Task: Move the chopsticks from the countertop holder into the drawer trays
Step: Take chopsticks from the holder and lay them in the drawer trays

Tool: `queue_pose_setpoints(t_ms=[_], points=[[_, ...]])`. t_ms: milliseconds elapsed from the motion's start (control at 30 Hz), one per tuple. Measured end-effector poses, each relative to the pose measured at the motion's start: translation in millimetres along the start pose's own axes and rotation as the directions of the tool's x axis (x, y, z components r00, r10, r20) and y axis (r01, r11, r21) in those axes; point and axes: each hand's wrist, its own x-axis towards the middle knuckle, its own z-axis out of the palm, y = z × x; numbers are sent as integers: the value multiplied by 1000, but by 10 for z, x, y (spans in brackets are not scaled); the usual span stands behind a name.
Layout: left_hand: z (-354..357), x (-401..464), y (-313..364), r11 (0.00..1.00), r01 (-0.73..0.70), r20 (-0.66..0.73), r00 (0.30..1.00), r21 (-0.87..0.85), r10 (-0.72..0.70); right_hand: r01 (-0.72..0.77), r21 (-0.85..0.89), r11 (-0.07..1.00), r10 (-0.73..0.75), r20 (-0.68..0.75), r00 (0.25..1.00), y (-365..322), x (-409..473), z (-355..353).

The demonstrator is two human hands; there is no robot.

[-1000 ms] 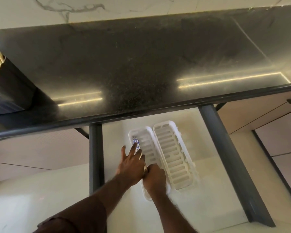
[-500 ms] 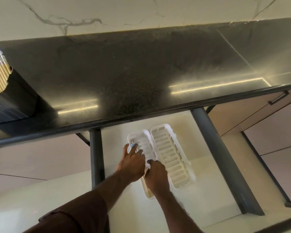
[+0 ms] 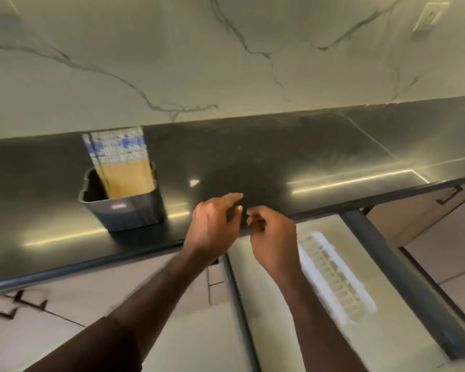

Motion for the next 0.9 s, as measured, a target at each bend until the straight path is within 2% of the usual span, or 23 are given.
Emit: queue_pose_setpoints(t_ms=[200,367,467,567,633,800,900], points=[[-1401,57,-553,999,34,-114,993,-9,-35,170,125,978,-165,-47,985,-1366,77,581],[-2004,218,-1042,990,132,-217,966,-40,-137,229,127,965,-235,30,972,-2013,244,1052],[-2118,348,-1301,959,238,-267,924,-154,-272,207,108,972,-215,59,975,-2148,384,1352],[-2130,521,-1592,856,376,-273,834,-355,-480,189,110,976,-201,112,973,-2179,529,1639],[-2088,646,-1798,790,428,-257,783,-439,-566,171,112,979,-187,149,971,-2165,613,1820],[-1896,904,-2253,663,528,-208,677,-531,-706,87,123,989,-116,248,962,-2121,813,2240],[-1792,989,-2419,642,531,-178,677,-554,-714,53,115,992,-85,294,952,-2097,878,2410]])
